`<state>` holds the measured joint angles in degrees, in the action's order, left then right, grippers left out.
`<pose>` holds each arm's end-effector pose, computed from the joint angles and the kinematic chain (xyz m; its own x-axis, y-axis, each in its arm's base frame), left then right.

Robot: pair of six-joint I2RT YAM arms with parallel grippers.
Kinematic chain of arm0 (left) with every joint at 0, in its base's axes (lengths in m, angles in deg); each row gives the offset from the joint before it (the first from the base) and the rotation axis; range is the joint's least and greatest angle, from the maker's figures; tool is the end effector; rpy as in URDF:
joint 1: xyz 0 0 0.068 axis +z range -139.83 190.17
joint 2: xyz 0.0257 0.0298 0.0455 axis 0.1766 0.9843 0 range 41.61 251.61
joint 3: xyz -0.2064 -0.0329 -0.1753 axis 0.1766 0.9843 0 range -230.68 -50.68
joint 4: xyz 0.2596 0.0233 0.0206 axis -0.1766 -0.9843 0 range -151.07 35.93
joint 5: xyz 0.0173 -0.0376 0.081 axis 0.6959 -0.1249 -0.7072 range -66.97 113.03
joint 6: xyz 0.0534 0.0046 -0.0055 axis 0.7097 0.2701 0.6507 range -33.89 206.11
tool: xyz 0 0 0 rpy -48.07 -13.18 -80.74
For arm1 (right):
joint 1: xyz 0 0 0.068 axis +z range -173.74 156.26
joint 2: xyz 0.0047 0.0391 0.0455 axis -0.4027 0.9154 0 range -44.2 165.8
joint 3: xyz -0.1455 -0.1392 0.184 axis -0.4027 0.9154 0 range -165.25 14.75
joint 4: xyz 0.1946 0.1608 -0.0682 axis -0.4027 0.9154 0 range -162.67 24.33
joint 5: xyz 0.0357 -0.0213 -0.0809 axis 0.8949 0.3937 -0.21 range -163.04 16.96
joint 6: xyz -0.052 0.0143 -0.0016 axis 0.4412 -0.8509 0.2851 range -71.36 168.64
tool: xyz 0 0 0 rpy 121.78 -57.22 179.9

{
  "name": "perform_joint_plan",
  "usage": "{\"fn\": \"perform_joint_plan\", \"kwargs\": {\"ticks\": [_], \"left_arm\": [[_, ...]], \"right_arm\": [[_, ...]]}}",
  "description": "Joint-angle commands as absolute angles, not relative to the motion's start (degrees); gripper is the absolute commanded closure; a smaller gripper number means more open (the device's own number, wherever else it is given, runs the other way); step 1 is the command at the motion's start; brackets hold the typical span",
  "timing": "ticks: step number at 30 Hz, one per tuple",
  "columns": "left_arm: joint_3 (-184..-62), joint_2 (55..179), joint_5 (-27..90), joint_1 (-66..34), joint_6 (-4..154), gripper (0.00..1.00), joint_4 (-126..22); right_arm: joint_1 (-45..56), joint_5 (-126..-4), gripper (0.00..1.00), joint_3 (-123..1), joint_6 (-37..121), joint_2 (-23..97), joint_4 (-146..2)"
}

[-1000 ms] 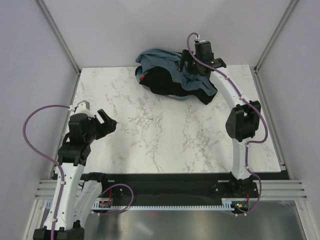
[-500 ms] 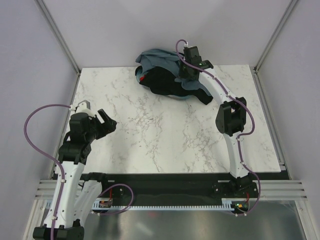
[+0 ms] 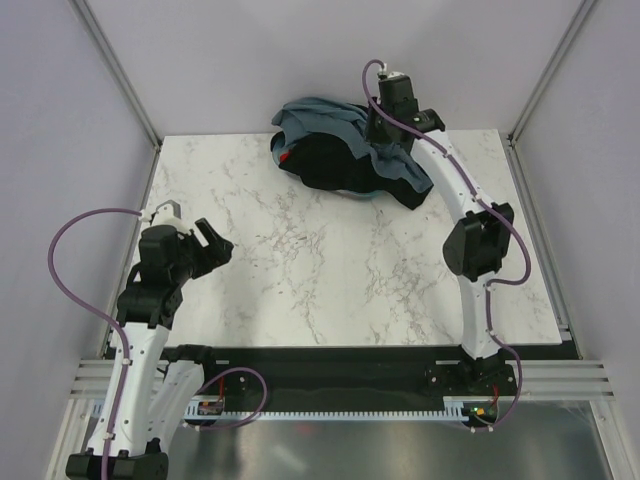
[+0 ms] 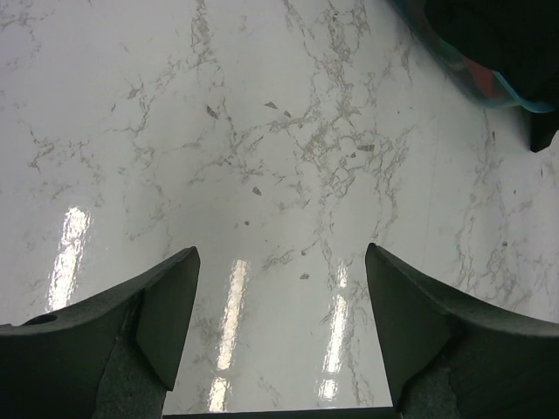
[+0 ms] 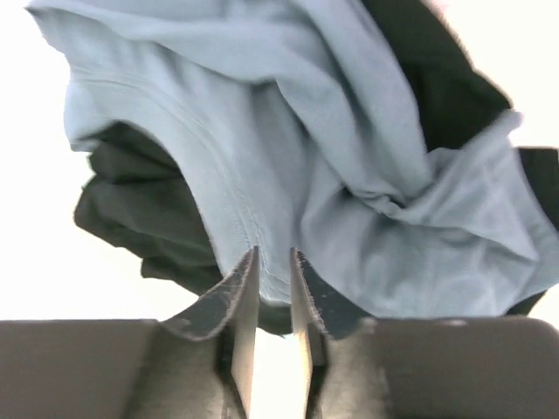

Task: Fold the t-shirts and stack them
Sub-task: Grab the tshirt from the pile

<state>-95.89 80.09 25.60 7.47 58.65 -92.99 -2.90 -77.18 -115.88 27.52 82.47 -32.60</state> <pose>0.1422 -0.0084 0.3077 -0.5114 -0.4371 -0.7398 -0.1701 0.8954 -0.4115 0.4742 0.1779 0.3375 -0.6221 0.1478 -0.7689 -0.0817 0.9644 0.2515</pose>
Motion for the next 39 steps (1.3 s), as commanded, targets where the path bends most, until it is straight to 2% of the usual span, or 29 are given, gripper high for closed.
{"fn": "perform_joint_plan", "kwargs": {"ticks": [1, 4, 7, 8, 9, 10, 12, 14, 18, 28, 29, 33, 39], "left_arm": [[-95.86, 79.40, 26.02, 7.63, 57.63, 0.16, -92.30], [-95.77, 79.05, 26.10, 7.63, 57.55, 0.16, -92.30], [-95.77, 78.79, 26.02, 7.63, 57.55, 0.17, -92.30], [-95.77, 78.87, 26.02, 7.63, 57.55, 0.17, -92.30], [-95.77, 78.87, 26.10, 7.63, 57.55, 0.17, -92.30], [-95.77, 78.96, 26.02, 7.63, 57.63, 0.17, -92.30], [-95.77, 78.96, 26.19, 7.63, 57.63, 0.17, -92.30], [-95.77, 78.79, 26.37, 7.54, 57.55, 0.17, -92.30], [-95.77, 78.78, 26.54, 7.54, 57.55, 0.17, -92.30], [-95.86, 78.79, 26.72, 7.54, 57.63, 0.17, -92.30], [-95.86, 78.70, 26.63, 7.54, 57.55, 0.17, -92.30], [-95.86, 78.96, 26.89, 7.54, 57.55, 0.17, -92.30], [-95.86, 79.58, 26.89, 7.54, 57.55, 0.18, -92.30]], "right_arm": [[-3.09, -77.18, 0.71, -115.60, 28.96, 75.86, -32.07], [-3.00, -75.16, 0.67, -114.46, 29.57, 74.46, -31.89], [-3.09, -74.01, 0.76, -112.44, 29.75, 73.49, -31.89], [-3.09, -73.75, 0.75, -111.39, 29.57, 73.23, -31.98], [-3.09, -73.22, 0.70, -110.94, 29.66, 73.14, -31.98], [-3.00, -73.22, 0.51, -110.59, 29.57, 73.14, -31.98], [-3.00, -73.13, 0.32, -109.97, 29.75, 73.40, -31.89], [-3.00, -73.22, 0.30, -109.36, 29.92, 74.10, -31.71], [-2.91, -73.22, 0.31, -108.48, 29.84, 76.21, -31.63], [-2.39, -73.74, 0.41, -111.20, 30.01, 83.32, -31.71], [-2.39, -73.75, 0.42, -111.98, 30.01, 83.59, -31.63], [-2.21, -74.27, 0.58, -112.96, 29.84, 83.68, -31.54], [-2.21, -75.50, 0.62, -113.66, 30.54, 81.75, -31.63]]}}
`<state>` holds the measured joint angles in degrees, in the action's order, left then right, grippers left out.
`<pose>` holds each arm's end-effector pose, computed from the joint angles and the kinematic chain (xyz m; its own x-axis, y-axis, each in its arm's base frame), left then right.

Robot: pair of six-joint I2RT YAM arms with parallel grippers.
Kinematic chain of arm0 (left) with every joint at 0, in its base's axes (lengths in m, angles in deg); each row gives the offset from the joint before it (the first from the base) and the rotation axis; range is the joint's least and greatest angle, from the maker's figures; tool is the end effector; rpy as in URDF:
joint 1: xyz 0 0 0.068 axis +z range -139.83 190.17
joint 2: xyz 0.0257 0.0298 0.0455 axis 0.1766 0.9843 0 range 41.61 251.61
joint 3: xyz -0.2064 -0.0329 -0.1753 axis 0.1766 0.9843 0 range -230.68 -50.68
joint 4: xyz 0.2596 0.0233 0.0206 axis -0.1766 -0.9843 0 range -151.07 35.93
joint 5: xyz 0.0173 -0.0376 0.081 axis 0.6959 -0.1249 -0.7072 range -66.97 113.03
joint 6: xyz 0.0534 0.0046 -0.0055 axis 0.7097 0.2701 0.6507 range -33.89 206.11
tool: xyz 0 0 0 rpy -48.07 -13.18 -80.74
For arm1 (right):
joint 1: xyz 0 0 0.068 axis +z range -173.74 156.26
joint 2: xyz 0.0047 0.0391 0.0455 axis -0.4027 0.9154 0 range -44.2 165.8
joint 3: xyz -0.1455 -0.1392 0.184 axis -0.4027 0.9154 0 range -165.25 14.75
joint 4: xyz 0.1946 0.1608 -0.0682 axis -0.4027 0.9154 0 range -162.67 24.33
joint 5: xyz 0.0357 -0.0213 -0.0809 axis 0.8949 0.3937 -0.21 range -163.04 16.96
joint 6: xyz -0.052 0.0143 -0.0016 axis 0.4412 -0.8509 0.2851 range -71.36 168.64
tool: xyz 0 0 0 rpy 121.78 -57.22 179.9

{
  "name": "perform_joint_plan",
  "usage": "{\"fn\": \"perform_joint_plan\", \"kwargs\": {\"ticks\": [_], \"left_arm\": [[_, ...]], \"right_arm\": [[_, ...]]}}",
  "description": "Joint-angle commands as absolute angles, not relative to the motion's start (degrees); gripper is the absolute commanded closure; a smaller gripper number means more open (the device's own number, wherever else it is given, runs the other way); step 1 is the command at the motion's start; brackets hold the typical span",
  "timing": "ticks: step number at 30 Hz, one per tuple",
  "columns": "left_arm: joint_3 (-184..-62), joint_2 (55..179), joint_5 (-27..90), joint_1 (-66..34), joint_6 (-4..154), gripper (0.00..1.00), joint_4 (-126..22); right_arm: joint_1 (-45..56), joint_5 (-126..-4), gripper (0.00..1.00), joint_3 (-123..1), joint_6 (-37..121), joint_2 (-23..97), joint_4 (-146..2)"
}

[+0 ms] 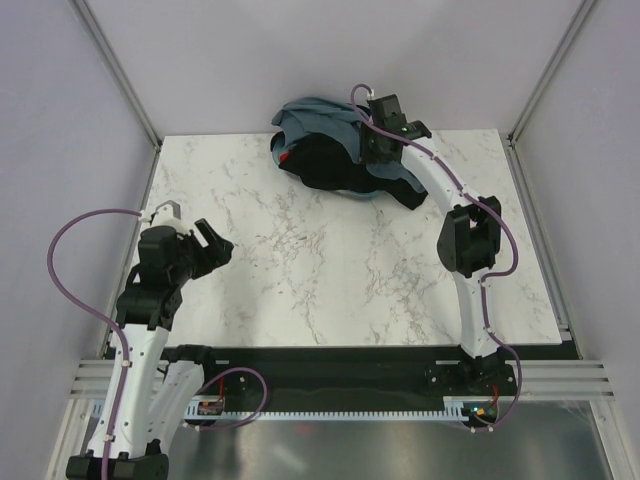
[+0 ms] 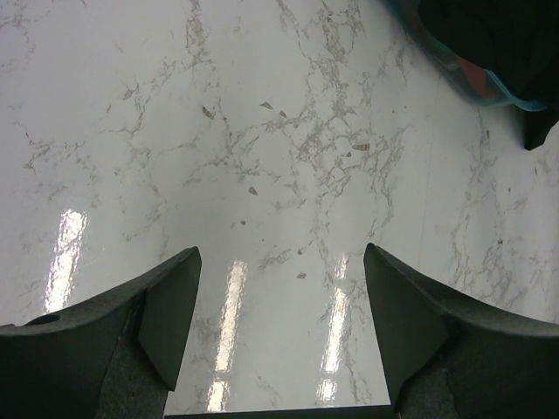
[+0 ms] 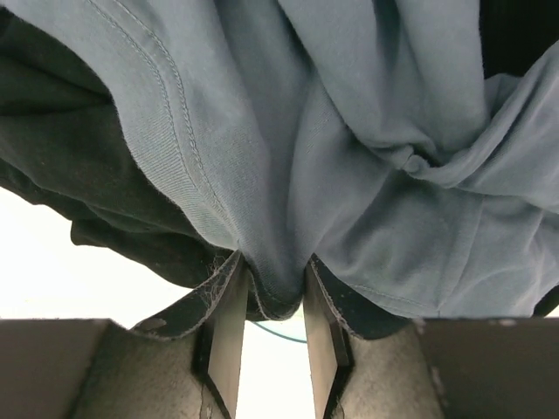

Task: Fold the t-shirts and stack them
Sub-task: Grab the tshirt from the pile

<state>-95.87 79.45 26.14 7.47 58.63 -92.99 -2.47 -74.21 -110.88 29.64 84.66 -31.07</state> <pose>0.1400 -0.0086 0.3090 -0.5070 -0.4374 -0.7427 -0.1587 0.8943 -0.4184 0.4768 0.1849 0.2879 -0.7349 0.0632 -0.6752 -0.1163 0.9691 0.2173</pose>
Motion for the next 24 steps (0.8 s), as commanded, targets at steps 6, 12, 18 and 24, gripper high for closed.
{"fn": "perform_joint_plan", "kwargs": {"ticks": [6, 12, 18, 24], "left_arm": [[-95.68, 79.75, 26.98, 7.54, 57.55, 0.18, -92.30], [-95.77, 79.93, 26.90, 7.54, 57.46, 0.19, -92.30], [-95.77, 80.19, 27.07, 7.54, 57.46, 0.19, -92.30], [-95.77, 80.28, 27.16, 7.54, 57.55, 0.19, -92.30]], "right_arm": [[-2.12, -75.33, 0.63, -113.92, 31.24, 80.87, -31.28], [-2.12, -75.59, 0.81, -113.57, 31.68, 80.08, -30.48], [-1.07, -77.43, 0.89, -116.03, 32.29, 76.75, -28.47], [3.58, -80.69, 0.87, -119.90, 33.61, 66.40, -26.88]]}}
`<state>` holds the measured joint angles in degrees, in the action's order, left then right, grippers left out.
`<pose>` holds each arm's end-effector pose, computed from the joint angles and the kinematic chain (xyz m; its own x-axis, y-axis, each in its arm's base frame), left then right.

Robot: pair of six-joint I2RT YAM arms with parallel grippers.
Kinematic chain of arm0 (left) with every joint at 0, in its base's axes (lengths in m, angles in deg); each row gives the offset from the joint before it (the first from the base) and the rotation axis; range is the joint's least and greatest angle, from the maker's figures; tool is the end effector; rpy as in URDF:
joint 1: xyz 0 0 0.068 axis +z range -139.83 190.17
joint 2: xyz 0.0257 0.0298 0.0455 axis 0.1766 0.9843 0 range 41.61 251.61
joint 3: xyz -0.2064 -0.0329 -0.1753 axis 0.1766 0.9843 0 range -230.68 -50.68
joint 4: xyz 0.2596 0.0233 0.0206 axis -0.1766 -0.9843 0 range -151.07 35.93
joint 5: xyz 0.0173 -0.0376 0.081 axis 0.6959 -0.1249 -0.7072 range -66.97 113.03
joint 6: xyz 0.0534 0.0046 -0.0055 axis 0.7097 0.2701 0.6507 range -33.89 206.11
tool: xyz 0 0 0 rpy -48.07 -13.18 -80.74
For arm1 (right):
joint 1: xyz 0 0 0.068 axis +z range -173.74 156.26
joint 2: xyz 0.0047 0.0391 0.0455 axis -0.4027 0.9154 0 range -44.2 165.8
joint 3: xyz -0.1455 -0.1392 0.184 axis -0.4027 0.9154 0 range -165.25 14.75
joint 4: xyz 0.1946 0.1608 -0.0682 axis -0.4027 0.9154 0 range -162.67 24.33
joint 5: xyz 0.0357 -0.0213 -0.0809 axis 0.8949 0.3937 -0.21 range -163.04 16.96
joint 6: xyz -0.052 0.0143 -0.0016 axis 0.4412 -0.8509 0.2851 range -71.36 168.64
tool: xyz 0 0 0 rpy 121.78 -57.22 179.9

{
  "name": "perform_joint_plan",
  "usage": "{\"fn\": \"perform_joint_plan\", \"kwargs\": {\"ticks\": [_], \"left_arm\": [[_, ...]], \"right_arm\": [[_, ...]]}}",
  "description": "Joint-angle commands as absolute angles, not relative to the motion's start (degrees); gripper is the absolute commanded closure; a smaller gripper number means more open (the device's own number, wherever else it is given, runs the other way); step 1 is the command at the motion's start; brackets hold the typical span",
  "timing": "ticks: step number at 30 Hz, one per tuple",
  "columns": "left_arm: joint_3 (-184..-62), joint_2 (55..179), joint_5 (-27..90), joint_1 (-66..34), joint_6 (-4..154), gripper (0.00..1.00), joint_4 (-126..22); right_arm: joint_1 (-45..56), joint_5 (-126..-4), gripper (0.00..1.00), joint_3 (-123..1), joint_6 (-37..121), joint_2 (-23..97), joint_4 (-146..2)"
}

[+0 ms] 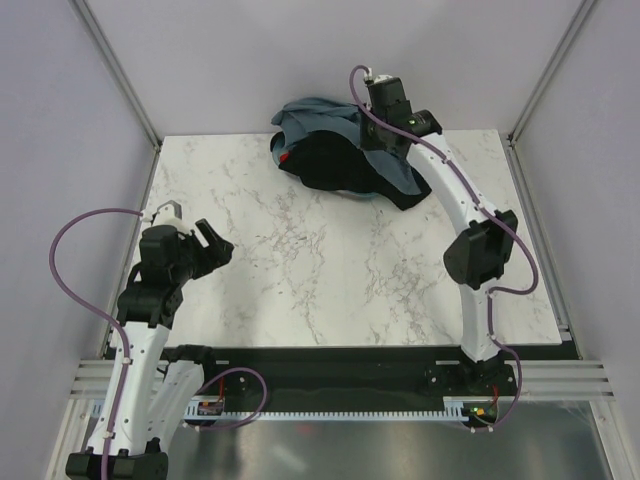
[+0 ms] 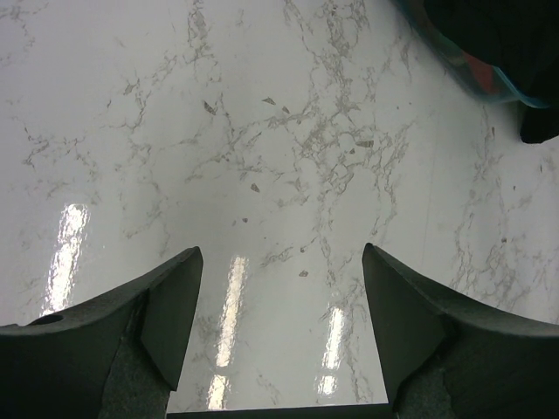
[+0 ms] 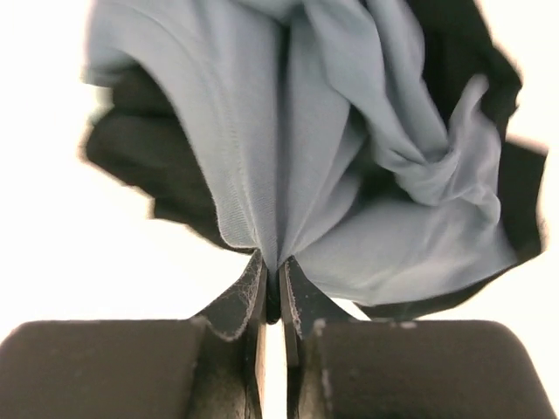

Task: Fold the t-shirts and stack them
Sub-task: Grab the tshirt from the pile, then move the tshirt to the center of the board

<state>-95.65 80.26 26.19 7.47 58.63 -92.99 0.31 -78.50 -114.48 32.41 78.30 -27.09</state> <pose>0.1428 -0.0088 0.3060 -0.5206 -0.4368 -0.7336 -0.1656 0.8946 -0.4151 0.4427 0.1940 0.3558 -0.6445 0.0171 -0.7644 -0.1645 0.9733 0.1604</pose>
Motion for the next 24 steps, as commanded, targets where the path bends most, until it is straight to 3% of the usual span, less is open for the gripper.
{"fn": "perform_joint_plan", "kwargs": {"ticks": [1, 8, 12, 16, 19, 20, 21, 23, 24], "left_arm": [[-95.77, 80.37, 27.16, 7.54, 57.46, 0.19, -92.39], [-95.77, 80.19, 26.98, 7.54, 57.37, 0.20, -92.30], [-95.77, 80.37, 27.16, 7.54, 57.37, 0.20, -92.39], [-95.77, 80.37, 27.07, 7.54, 57.46, 0.20, -92.30], [-95.77, 80.37, 27.16, 7.54, 57.46, 0.20, -92.30], [-95.77, 80.45, 27.25, 7.54, 57.46, 0.21, -92.30], [-95.77, 80.54, 27.42, 7.54, 57.37, 0.21, -92.30], [-95.77, 80.72, 27.60, 7.54, 57.46, 0.21, -92.30], [-95.77, 80.81, 27.77, 7.54, 57.55, 0.21, -92.30]], "right_arm": [[4.37, -80.69, 0.86, -120.51, 33.70, 64.54, -26.97], [18.41, -79.11, 0.88, -120.17, 37.99, 49.07, -31.35], [22.75, -73.23, 0.90, -113.24, 36.00, 38.87, -38.12], [22.84, -76.02, 0.90, -93.62, 32.83, 32.10, -41.29], [22.92, -79.27, 0.98, -78.75, 27.84, 30.25, -40.86], [22.93, -79.02, 0.95, -75.37, 26.94, 30.07, -40.68], [22.93, -78.93, 0.68, -72.03, 25.89, 29.90, -41.03], [22.93, -82.87, 0.02, -64.90, 21.76, 31.46, -39.11], [22.93, -83.67, 0.02, -63.66, 21.49, 32.17, -38.49]]}}
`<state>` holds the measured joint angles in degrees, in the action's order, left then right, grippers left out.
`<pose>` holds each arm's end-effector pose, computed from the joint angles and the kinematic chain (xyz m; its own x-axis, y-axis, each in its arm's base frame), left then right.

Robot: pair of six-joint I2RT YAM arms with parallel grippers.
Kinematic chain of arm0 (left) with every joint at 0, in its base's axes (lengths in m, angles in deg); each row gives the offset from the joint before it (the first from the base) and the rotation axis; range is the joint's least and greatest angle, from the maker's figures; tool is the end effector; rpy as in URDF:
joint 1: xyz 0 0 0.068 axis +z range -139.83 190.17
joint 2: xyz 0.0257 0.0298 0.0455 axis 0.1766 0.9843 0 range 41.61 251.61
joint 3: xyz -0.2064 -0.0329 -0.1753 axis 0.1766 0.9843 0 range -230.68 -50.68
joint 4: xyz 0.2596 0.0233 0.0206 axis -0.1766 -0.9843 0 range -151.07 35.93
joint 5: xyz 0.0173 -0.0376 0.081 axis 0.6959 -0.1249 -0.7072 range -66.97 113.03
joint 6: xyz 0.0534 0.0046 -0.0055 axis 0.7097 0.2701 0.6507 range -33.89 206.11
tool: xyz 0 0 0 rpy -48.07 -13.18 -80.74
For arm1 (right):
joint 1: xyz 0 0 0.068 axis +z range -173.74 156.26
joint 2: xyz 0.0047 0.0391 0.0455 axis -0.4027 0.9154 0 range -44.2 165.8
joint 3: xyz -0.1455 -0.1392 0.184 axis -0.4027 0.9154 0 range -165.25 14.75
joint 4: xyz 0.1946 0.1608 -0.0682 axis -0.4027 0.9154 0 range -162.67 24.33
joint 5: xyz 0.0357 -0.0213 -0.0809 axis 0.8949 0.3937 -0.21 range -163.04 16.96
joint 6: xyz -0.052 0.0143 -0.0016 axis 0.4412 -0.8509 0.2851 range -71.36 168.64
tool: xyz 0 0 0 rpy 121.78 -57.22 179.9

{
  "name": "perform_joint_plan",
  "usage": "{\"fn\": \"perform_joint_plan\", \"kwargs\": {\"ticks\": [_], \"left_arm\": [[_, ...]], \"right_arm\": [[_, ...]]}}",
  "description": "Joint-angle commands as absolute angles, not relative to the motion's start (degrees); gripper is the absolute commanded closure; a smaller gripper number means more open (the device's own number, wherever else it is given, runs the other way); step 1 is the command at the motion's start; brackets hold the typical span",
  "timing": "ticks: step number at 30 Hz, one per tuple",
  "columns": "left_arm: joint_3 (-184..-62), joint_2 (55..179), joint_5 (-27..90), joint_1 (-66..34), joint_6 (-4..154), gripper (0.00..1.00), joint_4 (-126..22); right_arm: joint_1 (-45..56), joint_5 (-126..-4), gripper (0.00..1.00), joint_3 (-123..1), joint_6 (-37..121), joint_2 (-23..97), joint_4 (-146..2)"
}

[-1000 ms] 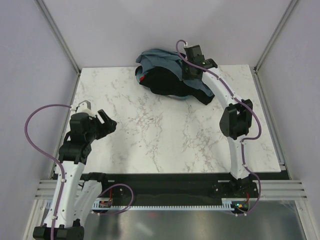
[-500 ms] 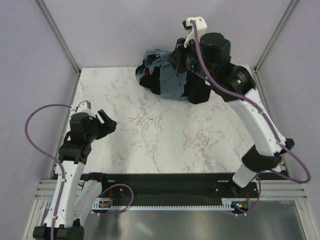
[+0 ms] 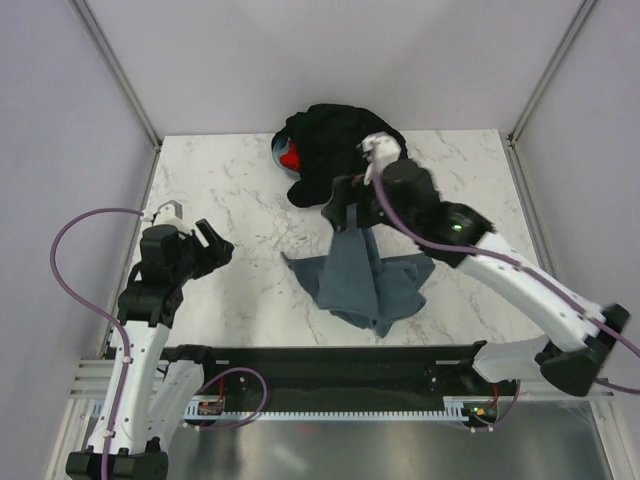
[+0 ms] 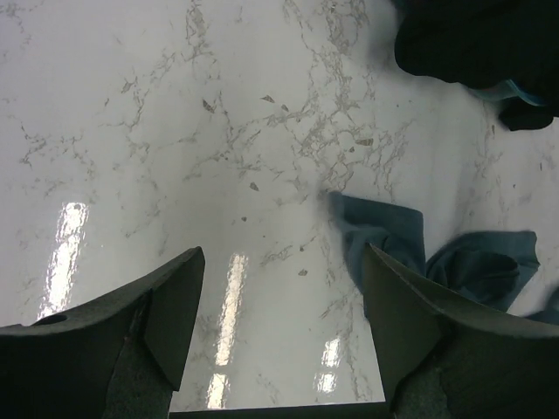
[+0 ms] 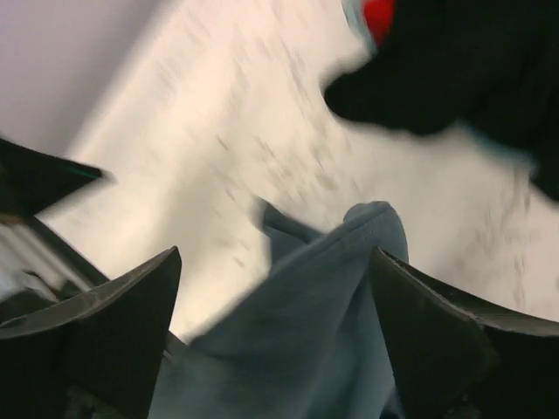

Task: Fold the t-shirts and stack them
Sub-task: Move the tshirt to the center of the board, then flatten the tshirt out

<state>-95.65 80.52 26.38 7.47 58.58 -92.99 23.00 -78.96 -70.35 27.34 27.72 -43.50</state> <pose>0.1437 -0.0089 0.3054 -0.5251 -0.4372 -0.7301 -0.1654 0.8940 -0.4164 0.1864 0.1928 0.4486 -0.4144 0.0869 -0.9059 -0.5430 0.7752 0.3228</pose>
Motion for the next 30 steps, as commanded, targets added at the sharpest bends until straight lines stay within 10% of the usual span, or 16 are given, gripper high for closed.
{"fn": "perform_joint_plan", "kwargs": {"ticks": [1, 25, 30], "left_arm": [[-95.68, 80.98, 27.77, 7.54, 57.55, 0.21, -92.39], [-95.86, 82.30, 29.36, 7.54, 57.90, 0.21, -92.30], [-95.86, 83.53, 29.53, 7.54, 58.07, 0.21, -92.30]], "right_arm": [[22.84, -84.98, 0.02, -62.08, 21.31, 33.14, -37.70], [-8.89, -80.96, 0.02, -108.37, 24.04, 84.46, -29.60], [-9.33, -76.04, 0.24, -113.21, 24.91, 91.94, -29.78]]}}
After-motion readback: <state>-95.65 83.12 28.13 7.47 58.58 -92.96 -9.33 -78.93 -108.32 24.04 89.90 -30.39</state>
